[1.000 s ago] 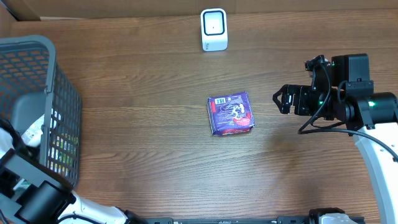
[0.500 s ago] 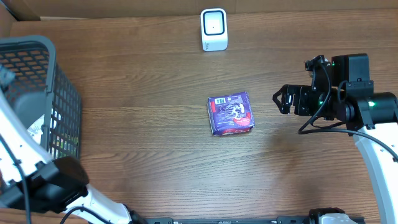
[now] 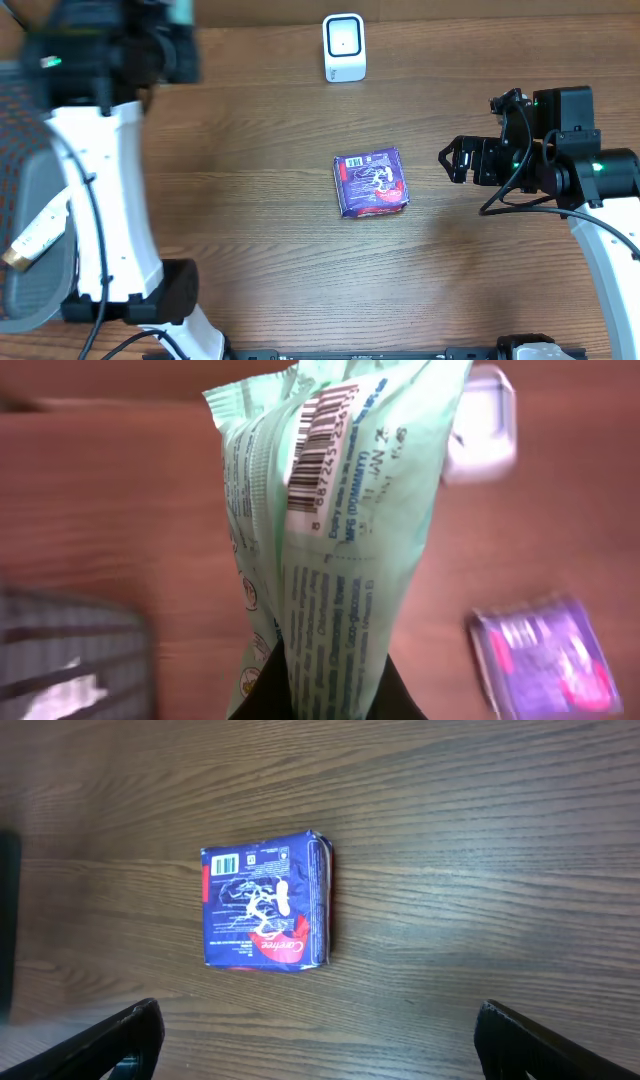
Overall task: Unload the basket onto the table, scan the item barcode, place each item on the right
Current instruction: 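Place the mint-green packet left of the purple package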
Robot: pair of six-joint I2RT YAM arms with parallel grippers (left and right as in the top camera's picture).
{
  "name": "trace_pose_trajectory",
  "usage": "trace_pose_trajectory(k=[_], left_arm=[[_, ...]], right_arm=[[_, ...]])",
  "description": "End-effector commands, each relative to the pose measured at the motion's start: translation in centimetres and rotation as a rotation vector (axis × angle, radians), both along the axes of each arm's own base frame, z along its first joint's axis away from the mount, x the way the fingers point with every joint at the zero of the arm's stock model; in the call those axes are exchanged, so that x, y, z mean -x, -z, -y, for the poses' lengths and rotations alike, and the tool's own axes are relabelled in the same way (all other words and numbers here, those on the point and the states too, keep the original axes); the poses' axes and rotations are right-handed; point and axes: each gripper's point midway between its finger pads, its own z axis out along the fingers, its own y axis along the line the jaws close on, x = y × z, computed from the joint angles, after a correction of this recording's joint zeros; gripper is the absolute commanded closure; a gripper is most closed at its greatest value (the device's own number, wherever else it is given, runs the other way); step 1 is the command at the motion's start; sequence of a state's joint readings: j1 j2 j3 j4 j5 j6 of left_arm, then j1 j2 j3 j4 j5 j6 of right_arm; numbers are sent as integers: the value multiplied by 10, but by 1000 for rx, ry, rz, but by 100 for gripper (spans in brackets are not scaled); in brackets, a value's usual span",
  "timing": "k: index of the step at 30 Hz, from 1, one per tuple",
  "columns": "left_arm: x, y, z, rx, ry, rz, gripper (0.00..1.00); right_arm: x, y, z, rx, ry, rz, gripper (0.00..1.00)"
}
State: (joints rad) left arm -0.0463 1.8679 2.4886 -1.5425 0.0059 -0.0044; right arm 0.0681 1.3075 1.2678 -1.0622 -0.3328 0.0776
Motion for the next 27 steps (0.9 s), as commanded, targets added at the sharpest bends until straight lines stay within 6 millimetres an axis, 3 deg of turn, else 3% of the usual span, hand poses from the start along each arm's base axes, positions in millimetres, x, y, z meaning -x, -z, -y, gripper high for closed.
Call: trace_pose_trajectory(k=[1,6,10,15,18,20,25,26,27], left_arm=[[-8,63,37,-6,121,-177,96],[1,154,65,-16,145,-426,95],[12,216,95,37,199,-555,96],[33,271,124,74,238,-629,96],[42,289,138,98,263,-647,95],[45,293,145,107,281,-647,82],[39,283,161,152,317,-609,29],[36,280,162,154,316,-599,12],[30,273,161,154,304,-582,7]], right_arm=[[-2,-2,-1,5,-8,13,0],[-2,-2,-1,5,-8,13,0],[-2,-2,-1,5,-8,13,0],[-2,-2,-1,5,-8,13,0],[-2,-2,-1,5,-8,13,0],[-2,-2,-1,5,-8,13,0],[-2,-2,-1,5,-8,13,0],[-2,-2,-1,5,-8,13,0],[-2,-2,-1,5,-8,13,0]])
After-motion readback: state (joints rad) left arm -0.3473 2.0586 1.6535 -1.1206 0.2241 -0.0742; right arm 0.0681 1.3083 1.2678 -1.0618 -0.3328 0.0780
